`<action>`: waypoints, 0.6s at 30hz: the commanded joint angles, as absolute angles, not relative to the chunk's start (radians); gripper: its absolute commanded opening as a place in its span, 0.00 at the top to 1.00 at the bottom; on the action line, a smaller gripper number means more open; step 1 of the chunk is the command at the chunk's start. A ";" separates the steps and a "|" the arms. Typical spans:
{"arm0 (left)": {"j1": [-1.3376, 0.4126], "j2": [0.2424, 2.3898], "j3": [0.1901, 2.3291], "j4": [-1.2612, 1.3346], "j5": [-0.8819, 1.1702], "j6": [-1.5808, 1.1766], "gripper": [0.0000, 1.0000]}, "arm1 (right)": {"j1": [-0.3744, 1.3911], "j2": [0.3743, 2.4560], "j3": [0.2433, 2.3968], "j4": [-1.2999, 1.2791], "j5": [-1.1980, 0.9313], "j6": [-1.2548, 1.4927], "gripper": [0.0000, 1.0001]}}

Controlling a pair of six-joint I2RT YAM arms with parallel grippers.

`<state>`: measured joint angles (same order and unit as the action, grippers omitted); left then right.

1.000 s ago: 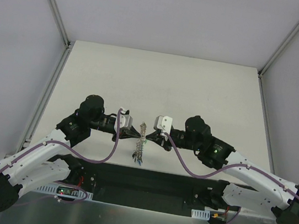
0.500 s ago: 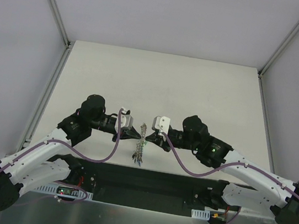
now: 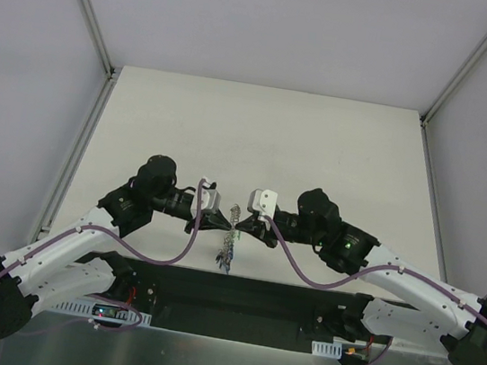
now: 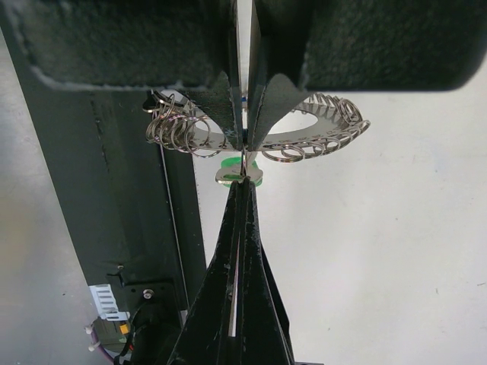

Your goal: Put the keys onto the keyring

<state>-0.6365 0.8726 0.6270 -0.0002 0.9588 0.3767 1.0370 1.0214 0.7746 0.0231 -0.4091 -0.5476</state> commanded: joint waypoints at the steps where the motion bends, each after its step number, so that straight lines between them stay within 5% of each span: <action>1: -0.658 0.877 0.664 0.020 0.991 0.387 1.00 | 1.048 0.997 0.810 0.132 -0.439 -0.529 0.99; 18: -0.664 0.877 0.672 0.018 0.951 0.368 1.00 | 1.057 1.051 0.836 0.133 -0.439 -0.520 0.99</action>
<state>-0.6502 0.8818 0.6277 -0.0082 0.9401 0.3759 1.0462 1.0374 0.7765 0.0654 -0.4229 -0.5335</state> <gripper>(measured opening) 0.008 0.013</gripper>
